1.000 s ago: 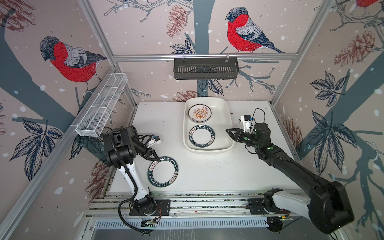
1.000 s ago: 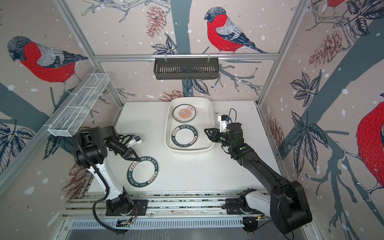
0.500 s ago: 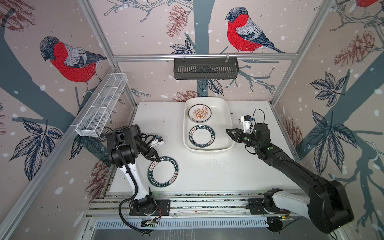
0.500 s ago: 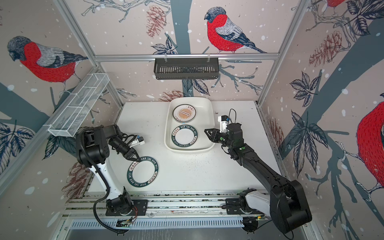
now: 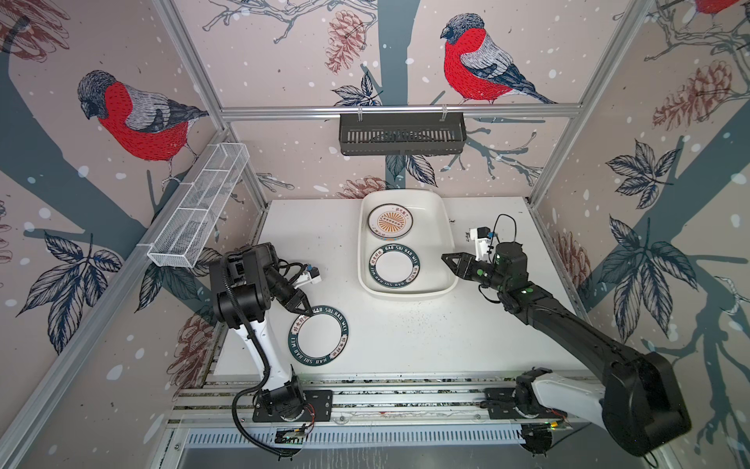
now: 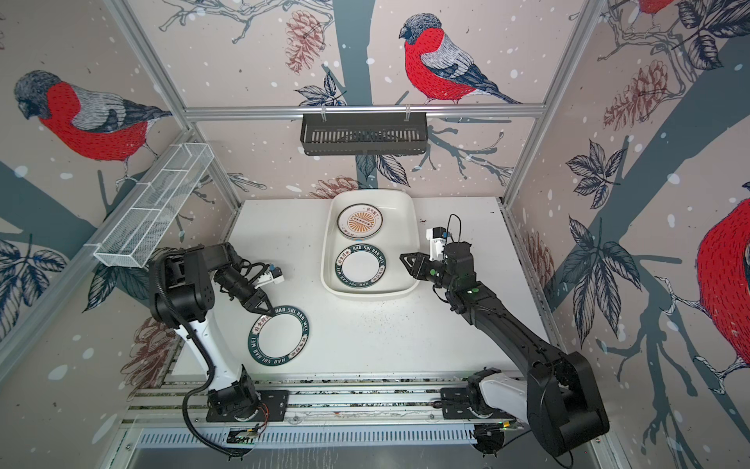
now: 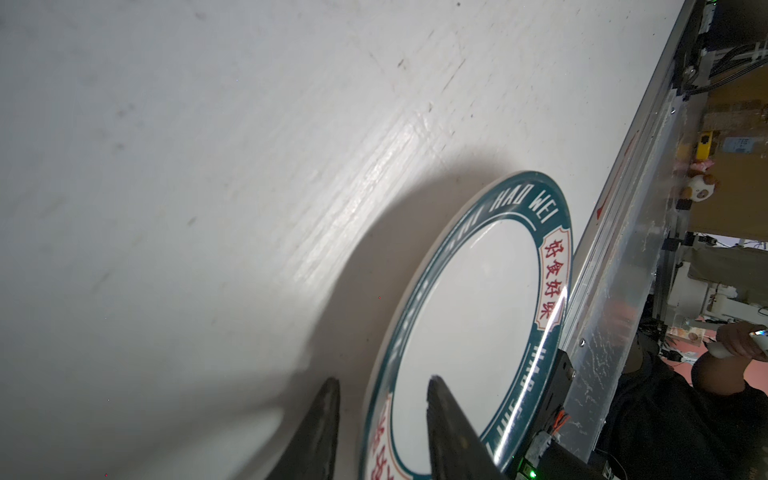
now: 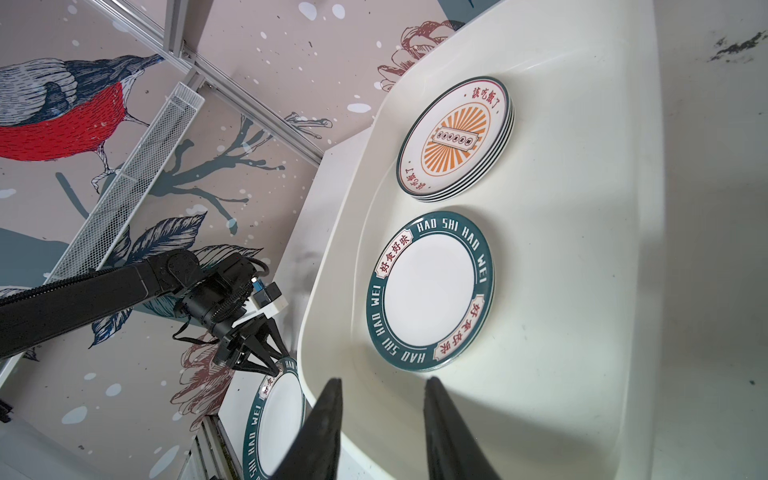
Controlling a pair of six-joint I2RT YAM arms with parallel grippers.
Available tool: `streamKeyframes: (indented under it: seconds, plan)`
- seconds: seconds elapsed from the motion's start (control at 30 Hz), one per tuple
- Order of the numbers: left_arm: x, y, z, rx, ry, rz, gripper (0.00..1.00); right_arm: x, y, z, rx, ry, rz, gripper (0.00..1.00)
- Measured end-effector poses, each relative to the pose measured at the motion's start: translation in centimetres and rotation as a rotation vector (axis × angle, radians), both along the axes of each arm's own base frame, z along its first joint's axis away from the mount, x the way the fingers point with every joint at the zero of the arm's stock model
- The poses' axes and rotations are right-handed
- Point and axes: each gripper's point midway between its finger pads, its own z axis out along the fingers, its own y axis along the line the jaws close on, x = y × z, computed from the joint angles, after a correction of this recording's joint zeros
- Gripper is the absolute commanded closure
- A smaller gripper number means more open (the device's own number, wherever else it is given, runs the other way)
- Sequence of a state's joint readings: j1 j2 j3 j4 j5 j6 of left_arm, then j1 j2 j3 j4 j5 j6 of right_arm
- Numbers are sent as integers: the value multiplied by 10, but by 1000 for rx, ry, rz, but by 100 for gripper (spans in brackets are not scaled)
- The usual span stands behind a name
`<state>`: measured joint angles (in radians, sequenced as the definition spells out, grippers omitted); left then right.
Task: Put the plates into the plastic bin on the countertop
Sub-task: 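Lower the left gripper onto the rim of the green-ringed plate on the table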
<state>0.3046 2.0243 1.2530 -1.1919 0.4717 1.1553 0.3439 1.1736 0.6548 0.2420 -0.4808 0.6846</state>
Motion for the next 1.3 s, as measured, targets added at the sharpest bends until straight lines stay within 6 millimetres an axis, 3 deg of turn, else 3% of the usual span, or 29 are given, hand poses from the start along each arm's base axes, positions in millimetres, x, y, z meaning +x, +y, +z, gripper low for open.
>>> streamKeyframes:
  seconds: [0.17,0.57,1.03,1.3]
  plan:
    - [5,2,-2,12,-20,1,77,0,-1,1,0,-4,-4,65]
    - [19,6,-2,29,-71,13,86,1,-3,1,0,-5,-16,65]
    - [35,8,6,36,-137,33,87,2,-8,0,13,-4,-32,65]
    - [35,7,6,30,-137,36,75,1,-10,-3,12,2,-37,65]
